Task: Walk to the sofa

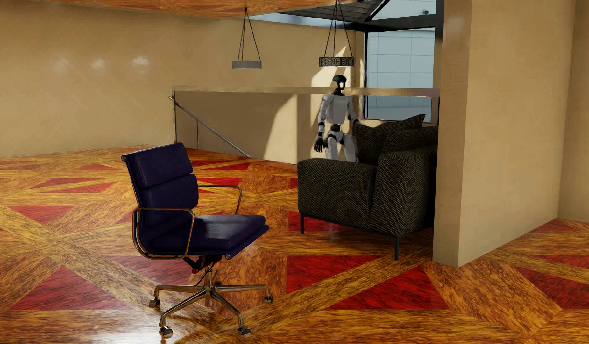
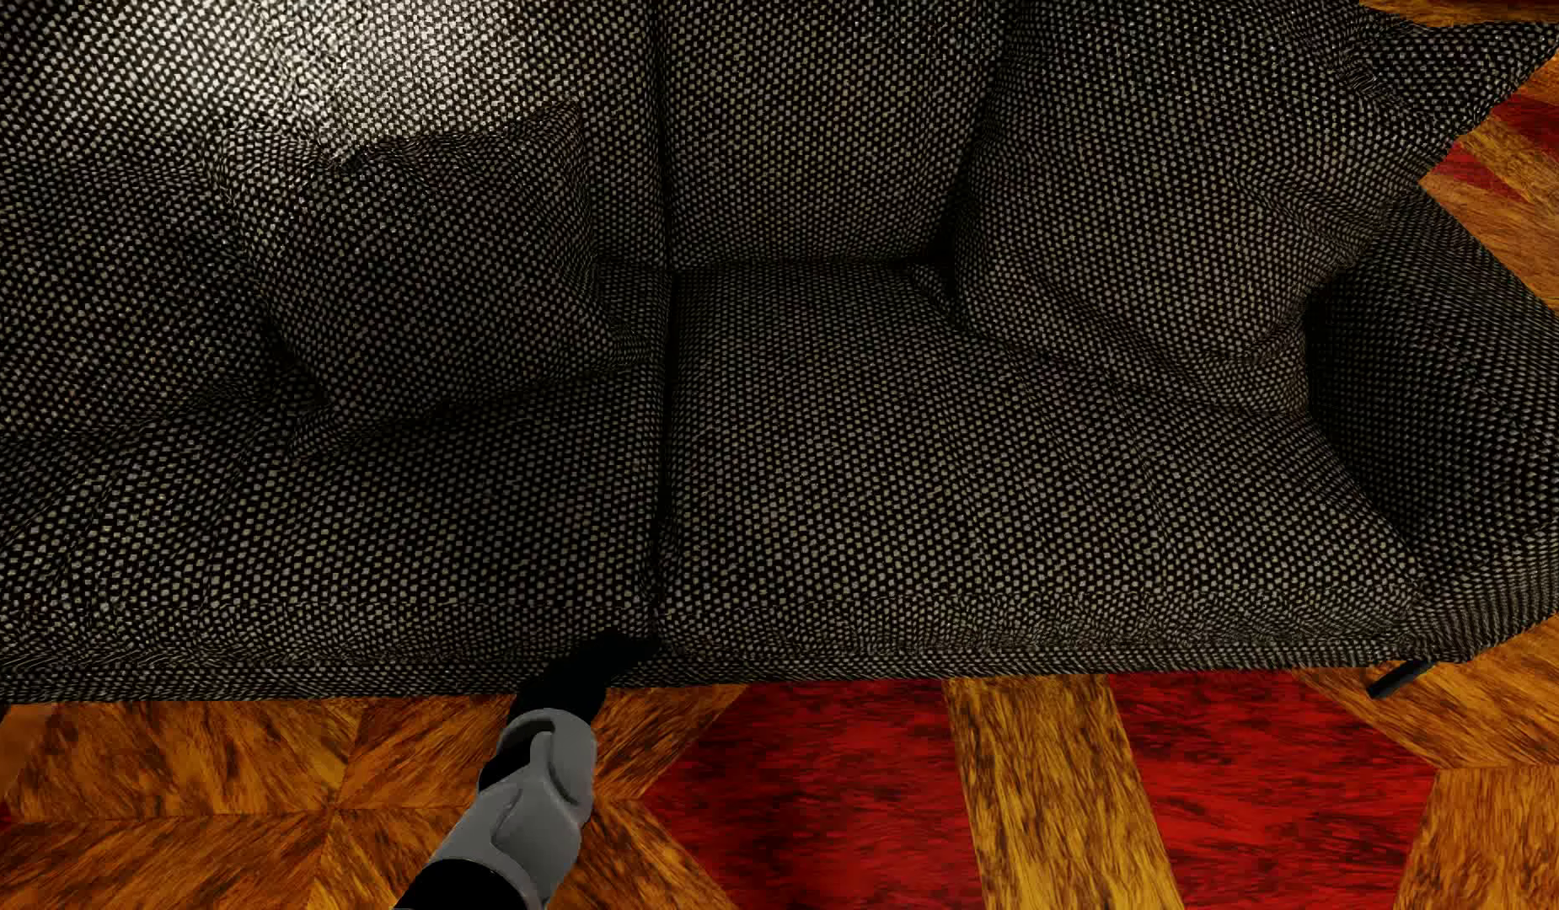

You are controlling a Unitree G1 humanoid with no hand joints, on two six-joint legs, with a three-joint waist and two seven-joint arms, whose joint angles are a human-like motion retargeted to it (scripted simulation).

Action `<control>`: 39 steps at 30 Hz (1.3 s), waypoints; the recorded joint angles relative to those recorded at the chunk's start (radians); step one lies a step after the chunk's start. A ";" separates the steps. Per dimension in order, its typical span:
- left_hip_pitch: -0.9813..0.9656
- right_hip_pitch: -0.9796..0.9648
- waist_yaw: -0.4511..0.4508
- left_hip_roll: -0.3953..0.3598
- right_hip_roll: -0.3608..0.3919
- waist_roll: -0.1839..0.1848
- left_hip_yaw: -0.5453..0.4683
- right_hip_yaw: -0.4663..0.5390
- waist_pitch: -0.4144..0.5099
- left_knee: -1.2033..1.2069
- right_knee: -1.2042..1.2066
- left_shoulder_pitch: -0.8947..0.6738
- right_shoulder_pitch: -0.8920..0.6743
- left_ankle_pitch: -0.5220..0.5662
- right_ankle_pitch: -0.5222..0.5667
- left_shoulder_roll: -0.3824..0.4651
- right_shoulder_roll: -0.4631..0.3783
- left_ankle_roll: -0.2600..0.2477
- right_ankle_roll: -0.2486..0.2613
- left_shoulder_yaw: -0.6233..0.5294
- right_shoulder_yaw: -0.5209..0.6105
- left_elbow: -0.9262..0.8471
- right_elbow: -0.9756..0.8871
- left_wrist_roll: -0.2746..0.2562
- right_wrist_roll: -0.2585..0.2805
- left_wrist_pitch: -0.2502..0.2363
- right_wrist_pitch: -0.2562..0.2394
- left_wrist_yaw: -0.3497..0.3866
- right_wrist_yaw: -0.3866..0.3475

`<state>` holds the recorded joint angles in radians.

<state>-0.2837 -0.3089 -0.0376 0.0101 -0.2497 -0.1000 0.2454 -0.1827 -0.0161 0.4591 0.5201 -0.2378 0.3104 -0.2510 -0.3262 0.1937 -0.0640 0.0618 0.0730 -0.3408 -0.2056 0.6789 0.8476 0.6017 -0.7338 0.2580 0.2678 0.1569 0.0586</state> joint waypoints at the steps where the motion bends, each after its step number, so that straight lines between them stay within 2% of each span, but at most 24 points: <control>1: 0.004 0.009 0.001 0.011 0.011 0.003 0.003 -0.004 -0.004 -0.005 -0.023 0.031 -0.026 -0.003 0.008 -0.008 -0.006 -0.004 0.005 0.025 0.010 -0.011 -0.014 -0.013 -0.010 0.001 -0.001 0.013 0.002; 4: 0.033 0.037 0.013 0.050 0.051 0.019 0.035 0.004 -0.017 -0.034 -0.087 0.136 -0.101 -0.009 0.029 -0.042 -0.019 -0.017 0.040 0.064 0.027 0.045 -0.107 -0.060 -0.014 0.026 -0.041 0.005 -0.037; 6: 0.059 0.058 0.019 0.077 0.086 0.031 0.066 0.031 -0.026 -0.051 -0.131 0.213 -0.150 -0.013 0.043 -0.056 0.004 -0.026 0.029 0.043 0.030 0.147 -0.161 -0.068 0.017 0.083 -0.078 -0.060 -0.105; 7: 0.071 0.070 0.020 0.087 0.100 0.037 0.080 0.043 -0.029 -0.058 -0.151 0.247 -0.164 -0.015 0.051 -0.066 0.010 -0.030 0.023 0.031 0.039 0.213 -0.185 -0.069 0.031 0.112 -0.095 -0.095 -0.115; 9: 0.092 0.085 0.021 0.103 0.118 0.048 0.102 0.061 -0.032 -0.065 -0.170 0.316 -0.188 -0.020 0.055 -0.094 0.014 -0.036 0.020 -0.007 0.063 0.322 -0.216 -0.065 0.040 0.179 -0.126 -0.174 -0.111; 10: 0.098 0.088 0.022 0.109 0.125 0.054 0.111 0.068 -0.033 -0.066 -0.172 0.352 -0.192 -0.024 0.054 -0.110 0.016 -0.039 0.019 0.000 0.081 0.357 -0.228 -0.084 0.041 0.207 -0.139 -0.211 -0.103; 11: 0.103 0.089 0.024 0.115 0.130 0.059 0.118 0.075 -0.032 -0.065 -0.172 0.391 -0.194 -0.028 0.052 -0.119 0.019 -0.042 0.018 0.007 0.095 0.357 -0.234 -0.095 0.042 0.210 -0.143 -0.219 -0.099; 14: 0.113 0.096 0.037 0.124 0.137 0.074 0.121 0.076 -0.027 -0.060 -0.165 0.497 -0.175 -0.037 0.041 -0.106 0.024 -0.049 0.017 -0.027 0.111 0.300 -0.204 -0.059 0.051 0.150 -0.121 -0.231 -0.093; 16: 0.112 0.104 0.045 0.123 0.134 0.082 0.106 0.061 -0.023 -0.055 -0.159 0.522 -0.156 -0.040 0.032 -0.103 0.032 -0.051 0.015 0.010 0.089 0.263 -0.138 -0.078 0.051 0.144 -0.079 -0.203 -0.087; 19: 0.102 0.116 0.048 0.109 0.117 0.088 0.063 0.019 -0.017 -0.049 -0.145 0.459 -0.138 -0.039 0.015 -0.086 0.048 -0.053 0.012 0.005 0.003 0.245 -0.009 -0.050 0.062 0.163 0.019 -0.190 -0.077; 21: 0.093 0.121 0.044 0.095 0.101 0.089 0.030 -0.012 -0.014 -0.046 -0.133 0.388 -0.122 -0.037 0.003 -0.065 0.054 -0.054 0.011 0.004 -0.033 0.233 0.054 -0.033 0.059 0.150 0.058 -0.185 -0.065; 24: 0.079 0.120 0.034 0.077 0.082 0.087 -0.004 -0.045 -0.010 -0.044 -0.120 0.284 -0.092 -0.033 -0.007 -0.046 0.058 -0.054 0.011 -0.004 -0.053 0.186 0.050 -0.011 0.045 0.113 0.029 -0.137 -0.043; 28: 0.066 0.103 0.019 0.072 0.077 0.088 -0.006 -0.045 -0.005 -0.044 -0.114 0.211 -0.098 -0.028 -0.004 -0.038 0.058 -0.052 0.009 -0.001 -0.068 0.101 -0.020 -0.016 0.034 0.067 -0.018 -0.077 -0.059; 34: 0.060 0.047 0.010 0.096 0.102 0.094 0.070 0.033 0.004 -0.048 -0.106 0.187 -0.143 -0.029 0.016 -0.036 0.031 -0.048 0.012 -0.068 -0.039 0.112 -0.156 -0.008 0.020 0.063 -0.086 -0.089 -0.085; 39: 0.063 -0.037 0.005 0.144 0.159 0.100 0.221 0.178 0.014 -0.044 -0.094 0.255 -0.168 -0.043 0.042 -0.040 0.018 -0.047 0.032 -0.172 0.014 0.193 -0.227 -0.006 0.040 0.078 -0.112 -0.144 -0.107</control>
<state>-0.2209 -0.3458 -0.0323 0.1544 -0.0902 0.0002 0.4663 -0.0044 -0.0022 0.4153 0.4263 0.0168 0.1424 -0.2943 -0.2842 0.1537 -0.0465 0.0150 0.1053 -0.5132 -0.1921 0.8718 0.6205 0.5959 -0.6940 0.3364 0.1554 0.0126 -0.0483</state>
